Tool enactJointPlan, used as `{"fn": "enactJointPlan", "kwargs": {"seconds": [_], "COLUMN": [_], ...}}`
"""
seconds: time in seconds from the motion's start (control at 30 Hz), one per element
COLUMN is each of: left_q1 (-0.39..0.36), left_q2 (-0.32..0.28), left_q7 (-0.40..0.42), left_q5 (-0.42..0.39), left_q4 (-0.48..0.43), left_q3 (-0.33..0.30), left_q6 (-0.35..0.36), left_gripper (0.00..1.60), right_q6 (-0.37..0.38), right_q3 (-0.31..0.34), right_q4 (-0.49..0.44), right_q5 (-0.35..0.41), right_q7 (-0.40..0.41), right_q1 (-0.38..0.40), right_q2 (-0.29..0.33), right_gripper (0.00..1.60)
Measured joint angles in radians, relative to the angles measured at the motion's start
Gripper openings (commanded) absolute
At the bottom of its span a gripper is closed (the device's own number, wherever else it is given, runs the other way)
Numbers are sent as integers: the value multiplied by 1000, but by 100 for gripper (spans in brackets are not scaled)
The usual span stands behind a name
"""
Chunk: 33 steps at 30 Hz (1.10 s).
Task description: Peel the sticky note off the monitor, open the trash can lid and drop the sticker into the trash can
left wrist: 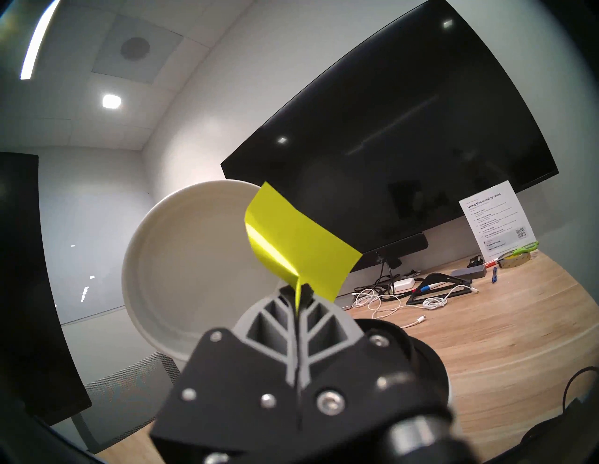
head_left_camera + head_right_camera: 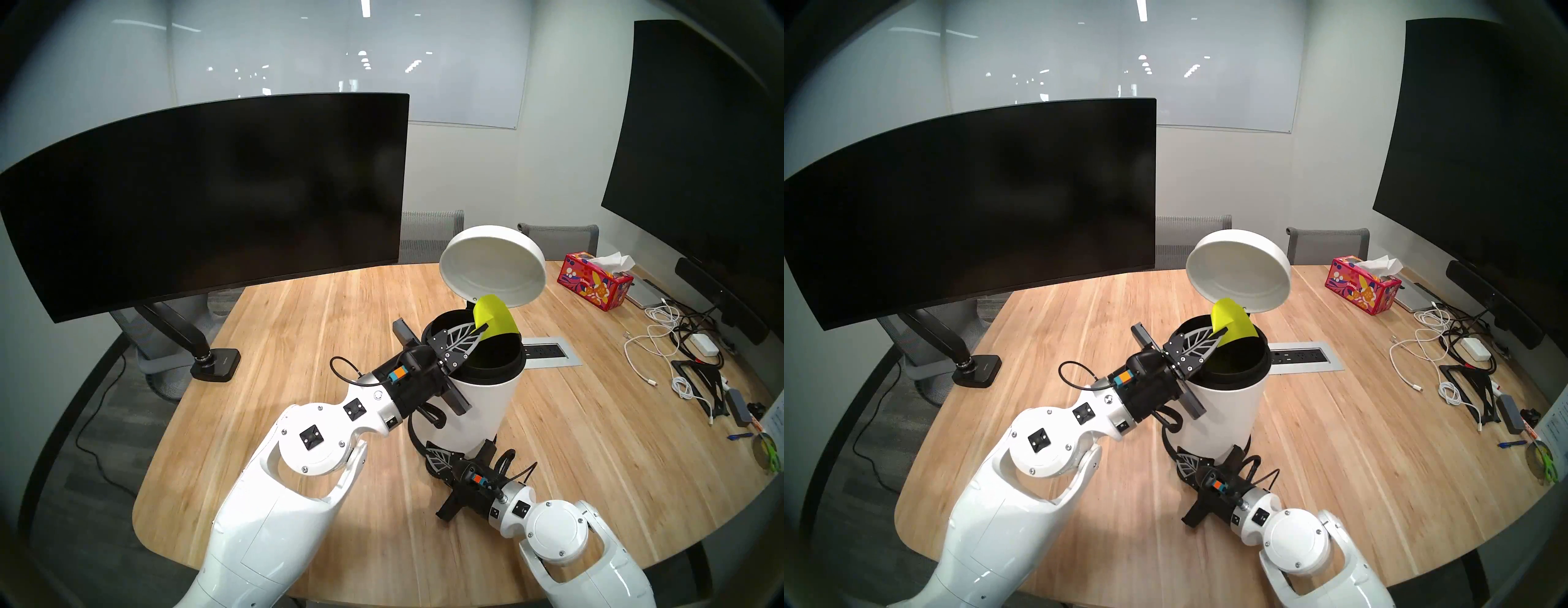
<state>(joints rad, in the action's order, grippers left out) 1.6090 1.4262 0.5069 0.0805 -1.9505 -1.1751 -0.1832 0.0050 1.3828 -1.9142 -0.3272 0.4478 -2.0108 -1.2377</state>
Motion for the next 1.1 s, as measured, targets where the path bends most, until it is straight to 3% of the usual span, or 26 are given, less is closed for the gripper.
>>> {"fn": "enactJointPlan", "kwargs": {"seconds": [0.07,0.17,0.2,0.27,0.77,1.1], "left_q1": [-4,-9,-10,-12,-16,-38], "left_q2": [1,0,0,-1,5,12], "left_q7": [0,0,1,6,16,-26], "left_q5": [-5,-15,-17,-23,-31,43], "left_q4": [-2,-8,-10,-15,-28,27], "left_q3": [-3,-11,-12,-16,-24,-24], "left_q6": [0,2,2,3,29,19], "left_gripper": [70,136,138,159,160,160], "right_q6": [0,0,0,-1,1,1], "right_q3": [0,0,0,0,-1,-2], "right_q4": [0,0,0,0,-1,0], "right_q5": [0,0,0,0,1,1], "right_q7": [0,0,0,0,2,2], "right_q1": [0,1,1,1,1,2], "right_q2": [1,1,1,2,5,5], "right_gripper": [0,0,0,0,0,0]}}
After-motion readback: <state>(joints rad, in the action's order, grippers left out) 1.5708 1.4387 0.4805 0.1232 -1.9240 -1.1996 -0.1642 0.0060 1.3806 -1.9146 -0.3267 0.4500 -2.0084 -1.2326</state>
